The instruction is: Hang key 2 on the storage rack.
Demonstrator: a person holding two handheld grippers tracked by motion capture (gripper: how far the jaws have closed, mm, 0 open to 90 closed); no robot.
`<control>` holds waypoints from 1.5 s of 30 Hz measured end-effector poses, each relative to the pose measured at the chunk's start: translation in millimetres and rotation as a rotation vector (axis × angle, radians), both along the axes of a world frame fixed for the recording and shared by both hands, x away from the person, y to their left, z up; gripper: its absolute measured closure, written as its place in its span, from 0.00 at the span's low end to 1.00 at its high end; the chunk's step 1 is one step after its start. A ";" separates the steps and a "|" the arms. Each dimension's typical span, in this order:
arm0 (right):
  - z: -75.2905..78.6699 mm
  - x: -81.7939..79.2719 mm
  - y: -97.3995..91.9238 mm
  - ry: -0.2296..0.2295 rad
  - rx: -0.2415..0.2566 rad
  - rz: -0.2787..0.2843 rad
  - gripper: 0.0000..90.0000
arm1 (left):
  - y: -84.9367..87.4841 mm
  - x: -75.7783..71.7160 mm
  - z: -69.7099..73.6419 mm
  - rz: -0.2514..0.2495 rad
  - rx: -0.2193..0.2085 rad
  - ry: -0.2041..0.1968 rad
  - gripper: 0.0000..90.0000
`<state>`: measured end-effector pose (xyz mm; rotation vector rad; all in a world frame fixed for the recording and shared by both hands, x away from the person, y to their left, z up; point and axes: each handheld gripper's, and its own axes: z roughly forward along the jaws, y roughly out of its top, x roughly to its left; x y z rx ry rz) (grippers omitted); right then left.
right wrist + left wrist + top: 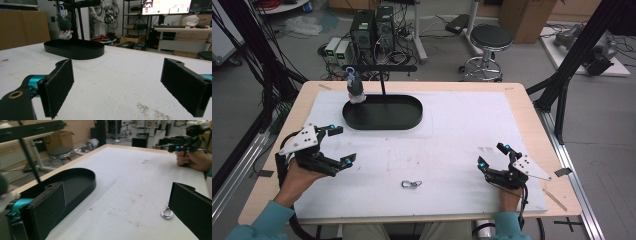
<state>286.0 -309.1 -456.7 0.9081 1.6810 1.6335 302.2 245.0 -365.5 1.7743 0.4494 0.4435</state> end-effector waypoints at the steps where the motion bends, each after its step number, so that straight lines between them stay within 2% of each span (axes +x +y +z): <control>1: 0.0 0.0 -0.1 0.001 0.000 0.001 0.12 | -4.1 0.7 0.4 -0.005 0.017 -0.002 0.02; 12: 0.0 0.0 -0.2 -0.001 0.001 0.000 0.12 | -44.1 7.0 -3.5 -0.089 0.097 0.046 0.02; 20: -0.1 0.4 -0.3 -0.005 0.002 0.001 0.12 | -75.4 8.1 -7.6 -0.133 0.125 0.072 0.02; 23: -0.1 0.4 -0.5 -0.005 0.002 0.001 0.12 | -85.9 8.9 -8.8 -0.158 0.165 0.081 0.02; 30: -0.1 0.1 -0.5 -0.001 0.005 -0.001 0.12 | -107.3 10.6 -11.6 -0.203 0.220 0.102 0.02; 35: -0.1 0.2 -0.6 -0.001 0.003 -0.001 0.12 | -122.2 9.8 -18.6 -0.248 0.305 0.103 0.02; 42: -0.1 0.0 -0.8 0.001 0.005 0.001 0.12 | -135.5 12.9 -25.3 -0.277 0.335 0.134 0.02; 45: -0.2 0.1 -0.8 0.000 0.008 0.003 0.12 | -140.2 13.7 -27.4 -0.296 0.361 0.144 0.02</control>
